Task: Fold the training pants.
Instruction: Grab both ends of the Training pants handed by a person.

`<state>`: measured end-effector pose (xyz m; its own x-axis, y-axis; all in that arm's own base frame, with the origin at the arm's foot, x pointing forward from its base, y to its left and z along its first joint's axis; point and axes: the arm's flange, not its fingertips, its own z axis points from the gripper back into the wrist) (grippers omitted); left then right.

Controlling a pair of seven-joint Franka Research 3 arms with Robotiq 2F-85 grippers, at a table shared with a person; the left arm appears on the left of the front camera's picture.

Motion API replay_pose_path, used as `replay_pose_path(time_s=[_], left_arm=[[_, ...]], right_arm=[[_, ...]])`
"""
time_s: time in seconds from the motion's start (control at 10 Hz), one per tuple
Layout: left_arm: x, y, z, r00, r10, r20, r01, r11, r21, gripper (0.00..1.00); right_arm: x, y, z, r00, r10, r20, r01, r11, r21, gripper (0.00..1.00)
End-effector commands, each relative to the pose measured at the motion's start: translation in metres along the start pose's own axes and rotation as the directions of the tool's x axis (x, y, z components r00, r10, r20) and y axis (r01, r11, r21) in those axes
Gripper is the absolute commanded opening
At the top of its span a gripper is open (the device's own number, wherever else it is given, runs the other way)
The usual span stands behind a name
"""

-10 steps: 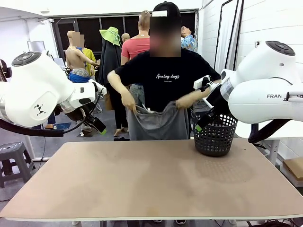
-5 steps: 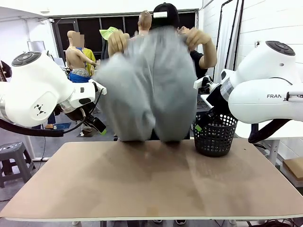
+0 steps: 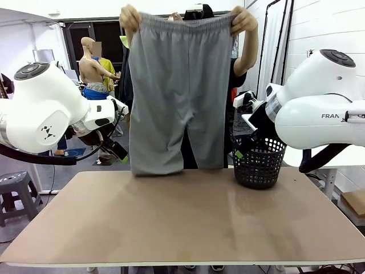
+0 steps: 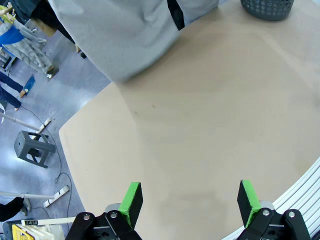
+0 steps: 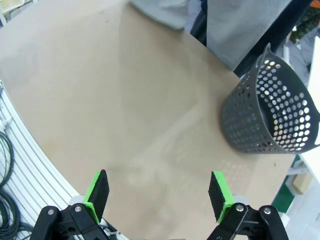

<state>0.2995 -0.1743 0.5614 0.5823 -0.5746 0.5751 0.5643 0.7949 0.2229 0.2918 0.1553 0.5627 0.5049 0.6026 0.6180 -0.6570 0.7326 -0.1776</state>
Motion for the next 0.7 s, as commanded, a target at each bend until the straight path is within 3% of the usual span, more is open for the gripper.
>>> replay_pose_path(time_s=[0.0,0.6], left_arm=[[0.0000,0.0003,-0.0009,1.000,-0.008,-0.001,0.008,1.000,-0.002,1.00],[0.0000,0.0003,-0.0009,1.000,-0.008,-0.001,0.008,1.000,-0.002,1.00]], right_arm=[[0.0006,0.0001,-0.0006,1.000,-0.002,0.005,0.002,1.000,0.003,1.00],[0.0006,0.0001,-0.0006,1.000,-0.002,0.005,0.002,1.000,0.003,1.00]])
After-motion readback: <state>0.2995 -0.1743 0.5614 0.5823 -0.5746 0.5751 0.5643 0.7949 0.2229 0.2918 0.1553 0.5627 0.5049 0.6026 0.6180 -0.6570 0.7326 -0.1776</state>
